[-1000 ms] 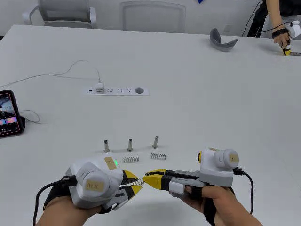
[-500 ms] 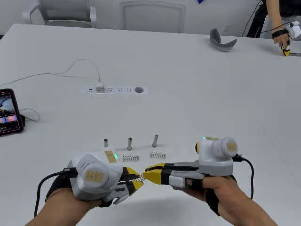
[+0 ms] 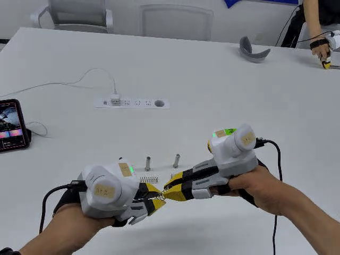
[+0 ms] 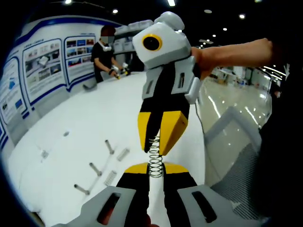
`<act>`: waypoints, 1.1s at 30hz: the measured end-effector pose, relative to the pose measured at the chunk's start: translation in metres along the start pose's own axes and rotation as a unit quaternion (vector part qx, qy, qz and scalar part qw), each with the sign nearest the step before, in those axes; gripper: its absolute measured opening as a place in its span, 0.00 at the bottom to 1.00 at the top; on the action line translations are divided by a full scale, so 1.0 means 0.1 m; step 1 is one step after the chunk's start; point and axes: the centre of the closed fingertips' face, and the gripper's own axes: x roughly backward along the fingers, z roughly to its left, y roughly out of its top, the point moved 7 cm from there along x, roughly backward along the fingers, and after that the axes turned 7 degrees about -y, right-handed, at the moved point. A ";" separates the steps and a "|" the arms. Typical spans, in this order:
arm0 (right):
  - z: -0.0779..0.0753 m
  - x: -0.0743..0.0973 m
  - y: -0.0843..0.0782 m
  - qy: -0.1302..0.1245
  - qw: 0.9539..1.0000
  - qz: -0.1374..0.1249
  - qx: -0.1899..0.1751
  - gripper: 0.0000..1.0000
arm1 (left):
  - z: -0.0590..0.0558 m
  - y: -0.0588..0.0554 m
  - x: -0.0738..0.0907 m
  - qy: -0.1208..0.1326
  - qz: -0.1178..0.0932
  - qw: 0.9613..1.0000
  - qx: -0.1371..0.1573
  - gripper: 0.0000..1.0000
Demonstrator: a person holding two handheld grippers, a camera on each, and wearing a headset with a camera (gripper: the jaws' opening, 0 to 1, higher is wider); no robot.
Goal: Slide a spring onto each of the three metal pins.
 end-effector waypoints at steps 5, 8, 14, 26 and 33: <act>0.00 -0.04 0.05 0.017 0.998 0.036 0.049 0.12 | 0.02 0.01 0.02 -0.001 -0.002 1.000 -0.003 0.09; 0.01 -0.05 0.08 0.024 0.994 0.065 0.087 0.12 | 0.02 0.02 0.03 -0.002 -0.005 1.000 -0.005 0.09; 0.01 -0.09 0.14 0.040 0.987 0.096 0.124 0.12 | 0.03 0.04 0.04 -0.001 -0.008 1.000 -0.007 0.09; 0.05 -0.26 0.16 0.061 0.983 0.100 0.143 0.12 | 0.04 -0.08 0.15 0.007 -0.007 1.000 0.001 0.10; 0.10 -0.44 0.14 0.063 0.981 0.103 0.155 0.12 | 0.02 -0.24 0.22 0.025 -0.012 1.000 0.011 0.11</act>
